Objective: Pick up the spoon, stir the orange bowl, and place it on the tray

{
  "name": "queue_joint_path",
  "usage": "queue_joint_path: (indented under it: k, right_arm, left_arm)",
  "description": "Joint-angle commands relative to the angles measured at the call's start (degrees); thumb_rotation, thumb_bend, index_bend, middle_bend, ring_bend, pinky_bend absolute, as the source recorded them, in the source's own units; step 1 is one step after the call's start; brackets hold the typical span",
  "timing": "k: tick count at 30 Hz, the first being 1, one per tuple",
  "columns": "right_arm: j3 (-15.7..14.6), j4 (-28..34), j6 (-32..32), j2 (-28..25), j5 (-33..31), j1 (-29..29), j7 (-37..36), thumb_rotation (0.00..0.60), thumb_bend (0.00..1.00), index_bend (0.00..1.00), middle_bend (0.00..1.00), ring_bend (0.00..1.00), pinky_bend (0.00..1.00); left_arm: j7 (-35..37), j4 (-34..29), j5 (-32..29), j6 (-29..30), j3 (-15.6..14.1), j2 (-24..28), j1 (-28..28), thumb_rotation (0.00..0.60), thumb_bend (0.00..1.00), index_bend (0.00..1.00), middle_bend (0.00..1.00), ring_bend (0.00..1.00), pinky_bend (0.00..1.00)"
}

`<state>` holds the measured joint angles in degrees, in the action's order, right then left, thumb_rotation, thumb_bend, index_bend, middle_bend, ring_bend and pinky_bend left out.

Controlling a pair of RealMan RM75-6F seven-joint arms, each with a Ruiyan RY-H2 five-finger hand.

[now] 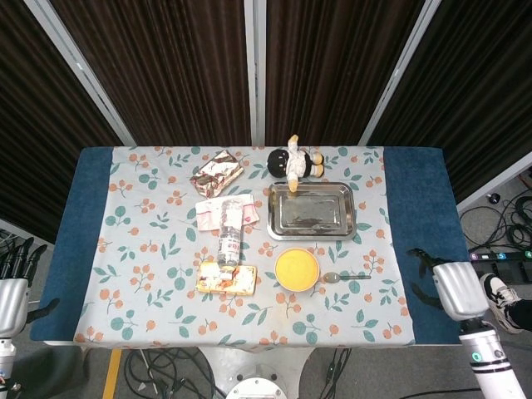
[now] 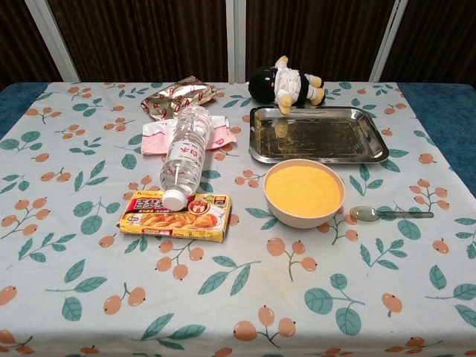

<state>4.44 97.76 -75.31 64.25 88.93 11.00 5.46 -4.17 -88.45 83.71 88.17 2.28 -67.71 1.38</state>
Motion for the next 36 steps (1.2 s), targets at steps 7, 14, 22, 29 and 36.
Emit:
queue_joint_path:
  k: [7, 14, 22, 29, 36]
  right_arm:
    - [1.38, -4.97, 20.08, 11.36, -12.71, 11.81, 11.44, 0.6, 0.27, 0.42, 0.89, 0.98, 1.0]
    - [1.58, -10.75, 26.38, 18.31, -20.37, 16.78, 17.39, 0.6, 0.28, 0.42, 0.89, 0.98, 1.0]
    - [1.29, -13.97, 25.79, 21.55, -22.85, 18.48, 19.32, 0.6, 0.29, 0.45, 0.9, 0.98, 1.0]
    - [0.16, -14.36, 23.35, 21.46, -22.33, 17.74, 18.36, 0.6, 0.29, 0.49, 0.91, 0.99, 1.0]
    - [-0.39, -16.09, 23.43, 22.82, -22.6, 18.17, 17.69, 0.6, 0.29, 0.5, 0.91, 0.99, 1.0]
  left_arm:
    - [2.17, 2.07, -0.99, -1.51, 0.0, -0.67, 0.07, 0.6, 0.09, 0.16, 0.08, 0.09, 0.12]
    - [3.81, 3.76, -1.18, -2.44, 0.23, -1.12, 0.49, 0.6, 0.09, 0.16, 0.08, 0.09, 0.12]
    - [5.09, 4.95, -1.3, -2.59, 0.14, -1.56, 0.3, 0.6, 0.09, 0.16, 0.08, 0.09, 0.12]
    - [5.36, 5.26, -1.32, -2.61, 0.16, -1.75, 0.22, 0.6, 0.09, 0.16, 0.08, 0.09, 0.12]
    - [5.34, 5.13, -1.33, -2.34, 0.19, -1.67, 0.02, 0.6, 0.09, 0.16, 0.08, 0.09, 0.12]
